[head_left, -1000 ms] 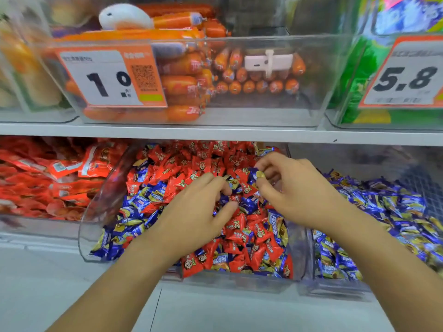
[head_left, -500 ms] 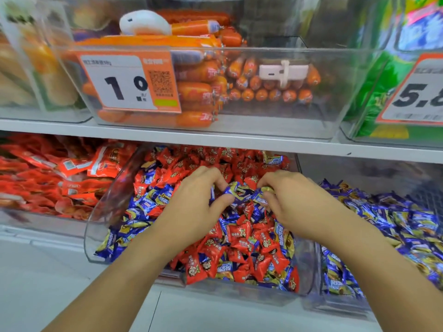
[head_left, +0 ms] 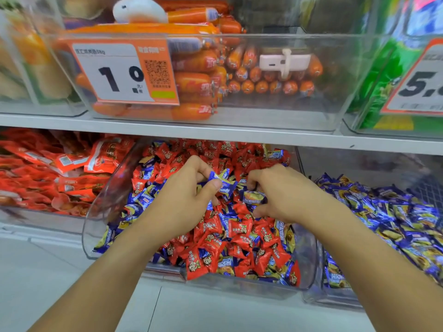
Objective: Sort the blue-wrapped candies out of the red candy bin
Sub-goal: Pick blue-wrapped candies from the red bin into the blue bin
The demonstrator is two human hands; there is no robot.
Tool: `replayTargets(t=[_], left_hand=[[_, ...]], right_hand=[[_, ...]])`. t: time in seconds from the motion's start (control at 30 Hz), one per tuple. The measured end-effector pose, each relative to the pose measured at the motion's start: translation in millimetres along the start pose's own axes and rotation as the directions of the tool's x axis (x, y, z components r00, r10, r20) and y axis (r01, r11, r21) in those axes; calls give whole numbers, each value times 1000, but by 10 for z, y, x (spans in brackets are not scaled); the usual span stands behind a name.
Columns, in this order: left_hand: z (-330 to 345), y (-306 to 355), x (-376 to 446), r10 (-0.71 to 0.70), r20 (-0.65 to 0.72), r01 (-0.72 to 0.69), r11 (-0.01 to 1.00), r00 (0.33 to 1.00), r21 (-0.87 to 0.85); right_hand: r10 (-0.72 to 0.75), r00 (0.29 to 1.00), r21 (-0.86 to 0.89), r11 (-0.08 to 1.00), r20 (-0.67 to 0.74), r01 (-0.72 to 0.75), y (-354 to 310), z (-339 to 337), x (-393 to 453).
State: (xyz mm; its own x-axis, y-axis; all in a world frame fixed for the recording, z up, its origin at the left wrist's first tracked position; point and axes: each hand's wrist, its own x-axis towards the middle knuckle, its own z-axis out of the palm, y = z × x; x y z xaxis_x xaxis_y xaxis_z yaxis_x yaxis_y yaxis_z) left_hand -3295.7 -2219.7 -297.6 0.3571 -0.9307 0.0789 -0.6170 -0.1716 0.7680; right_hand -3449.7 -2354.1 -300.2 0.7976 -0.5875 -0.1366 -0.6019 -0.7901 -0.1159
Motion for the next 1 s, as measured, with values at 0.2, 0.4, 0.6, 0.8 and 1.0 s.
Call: replayTargets(t=[0.2,0.4,0.6,0.8,1.0], left_hand=[[20,33,-53,8,15,-8,1000,1000,-17],[6,28,-49,5,2,-5,989,1000,-146],[93,149,-2,-100,129,144,904,987,-403],[353,290,-52,-83,202,196,741,976,-642],[436,405,-61,-9,94,59,843,996,-535]], right_hand=[[-66,994,71,995,-87,73,92,22,-30],[-18,984,445,890,-176,96,216,-111,-221],[-28,997,790,609,-78,79,177,-108,-399],[-93,990,903,407,-106,135,42,-93,-552],[75,975,920,353,-211,172,16,-132,-769]])
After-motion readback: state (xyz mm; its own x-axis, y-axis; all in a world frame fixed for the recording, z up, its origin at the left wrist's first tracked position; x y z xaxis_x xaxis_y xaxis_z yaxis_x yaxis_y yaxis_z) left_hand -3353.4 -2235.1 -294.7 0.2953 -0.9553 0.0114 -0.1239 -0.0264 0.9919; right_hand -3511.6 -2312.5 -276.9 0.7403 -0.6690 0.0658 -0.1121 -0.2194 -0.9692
